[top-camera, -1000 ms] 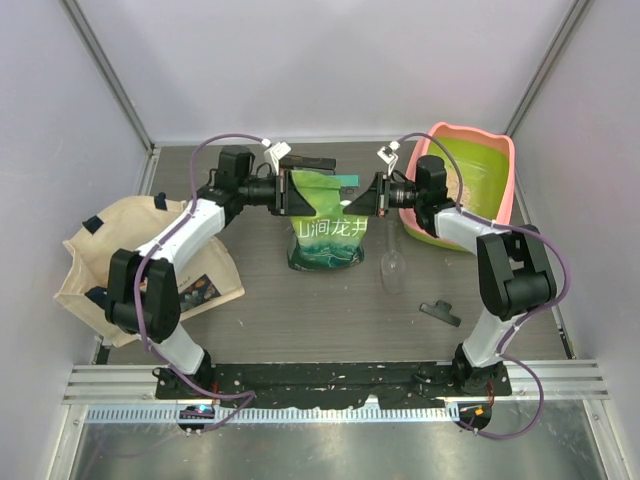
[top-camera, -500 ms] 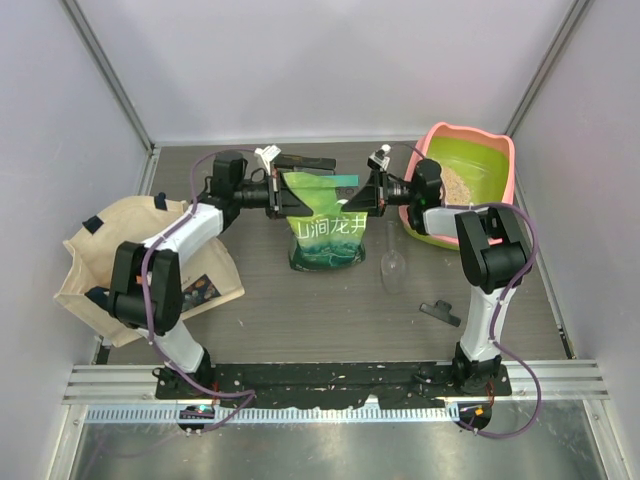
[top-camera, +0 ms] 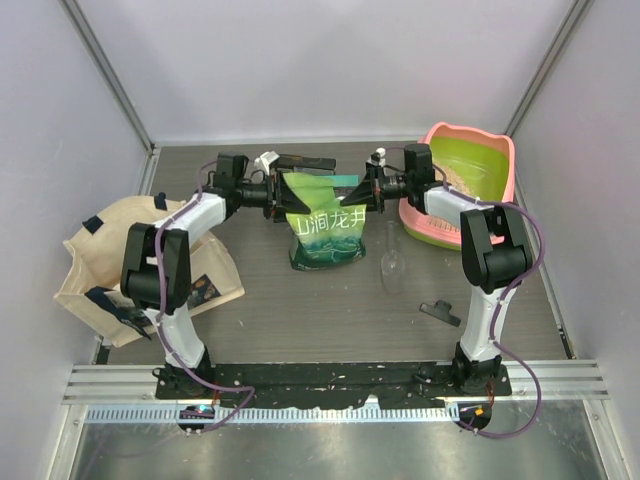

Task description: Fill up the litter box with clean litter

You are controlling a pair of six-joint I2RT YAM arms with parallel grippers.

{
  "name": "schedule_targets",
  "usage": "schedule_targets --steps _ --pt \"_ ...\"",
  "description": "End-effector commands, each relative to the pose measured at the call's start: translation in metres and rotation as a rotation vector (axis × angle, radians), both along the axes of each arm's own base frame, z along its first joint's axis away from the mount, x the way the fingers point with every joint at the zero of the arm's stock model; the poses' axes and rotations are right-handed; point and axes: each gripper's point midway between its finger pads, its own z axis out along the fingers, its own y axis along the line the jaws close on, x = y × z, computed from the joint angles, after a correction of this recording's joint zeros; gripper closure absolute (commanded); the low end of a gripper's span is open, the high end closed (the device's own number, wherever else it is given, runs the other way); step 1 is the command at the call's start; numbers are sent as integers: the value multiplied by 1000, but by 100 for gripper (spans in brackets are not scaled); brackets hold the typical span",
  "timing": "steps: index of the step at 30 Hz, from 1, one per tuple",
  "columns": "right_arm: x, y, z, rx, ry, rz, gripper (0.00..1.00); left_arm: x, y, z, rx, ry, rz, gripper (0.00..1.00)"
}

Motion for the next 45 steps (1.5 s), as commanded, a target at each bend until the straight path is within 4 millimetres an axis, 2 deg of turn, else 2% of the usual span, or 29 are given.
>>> schedule_targets --steps 1,3,4,6,7,9,10,11,12,13,14,15,16,17,18,21,23,26,27,30,37,41,43,45 --pt "10 -13 60 42 -122 -1 99 11 18 21 67 -113 15 53" --pt "10 -12 58 40 -126 4 99 10 28 35 118 -243 -4 46" --pt "10 -13 58 41 -130 4 99 15 35 48 129 -305 5 43" --pt "8 -13 57 42 -133 9 99 16 46 58 181 -416 -5 39" --pt "7 -13 56 42 -130 10 99 17 52 76 196 -503 3 39" --pt "6 -13 54 42 -128 12 99 19 59 93 257 -611 10 38" --pt "5 -13 54 42 -131 12 99 16 60 109 281 -740 -3 37" --pt "5 -14 54 43 -134 10 99 15 59 119 301 -823 -8 27" --pt "5 -13 55 43 -142 10 99 14 59 127 333 -926 -27 23" --pt "6 -13 56 45 -148 10 99 12 53 130 386 -1081 -89 23" --pt "6 -13 56 44 -149 9 99 1 49 141 406 -1188 -133 22" --pt "6 -13 56 46 -155 10 98 -6 44 141 423 -1263 -184 21" --pt "6 -13 56 47 -161 11 99 -16 29 140 448 -1443 -305 21" --pt "6 -13 57 49 -169 12 99 -25 23 136 459 -1496 -365 19" --pt "6 -13 57 53 -187 14 98 -36 8 129 448 -1546 -443 18" --pt "6 -14 58 63 -204 19 99 -38 -12 105 457 -1679 -620 17" --pt "3 -14 59 68 -202 27 99 -27 -23 92 456 -1683 -647 17" --pt "1 -14 62 76 -216 35 98 -10 -33 89 472 -1734 -637 16" --pt "0 -14 63 78 -219 39 98 -5 -36 82 477 -1740 -648 16" --pt "-3 -15 63 82 -224 45 99 6 -37 71 504 -1746 -671 15" --pt "-6 -15 63 89 -234 53 98 10 -38 37 504 -1605 -737 15" --pt "-7 -16 65 100 -234 71 98 8 -35 20 504 -1544 -783 16" --pt "-8 -16 67 103 -223 74 99 0 -32 9 489 -1475 -821 18" --pt "-8 -17 67 101 -206 77 99 -2 -31 8 478 -1444 -829 20"
